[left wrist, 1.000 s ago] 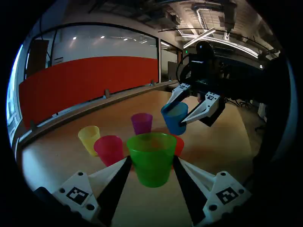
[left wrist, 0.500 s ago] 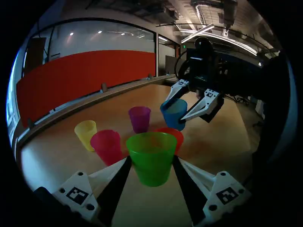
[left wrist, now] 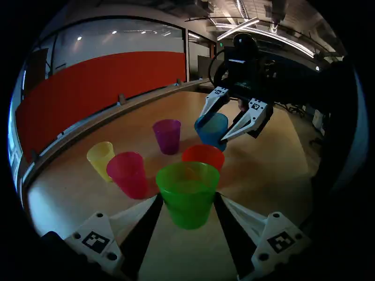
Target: Pour water
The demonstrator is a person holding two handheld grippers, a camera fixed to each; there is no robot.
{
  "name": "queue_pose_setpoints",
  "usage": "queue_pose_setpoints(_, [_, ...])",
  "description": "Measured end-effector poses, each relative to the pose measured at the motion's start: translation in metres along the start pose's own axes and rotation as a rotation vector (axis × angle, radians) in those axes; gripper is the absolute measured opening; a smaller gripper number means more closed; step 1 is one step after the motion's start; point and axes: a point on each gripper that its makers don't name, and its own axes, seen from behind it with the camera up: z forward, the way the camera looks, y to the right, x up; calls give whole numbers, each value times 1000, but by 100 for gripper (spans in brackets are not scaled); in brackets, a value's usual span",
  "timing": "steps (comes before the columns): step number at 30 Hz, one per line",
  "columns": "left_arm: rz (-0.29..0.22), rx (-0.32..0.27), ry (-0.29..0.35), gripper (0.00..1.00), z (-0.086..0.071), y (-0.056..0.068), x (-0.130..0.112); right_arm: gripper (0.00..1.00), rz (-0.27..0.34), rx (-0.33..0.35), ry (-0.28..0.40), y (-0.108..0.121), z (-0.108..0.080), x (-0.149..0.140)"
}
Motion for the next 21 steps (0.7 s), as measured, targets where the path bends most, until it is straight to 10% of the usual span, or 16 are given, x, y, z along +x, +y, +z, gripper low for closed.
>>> queue_pose_setpoints(21, [36,-28,-69,79,6,-3,-15,90,-19,19,-61,-1,7,-17])
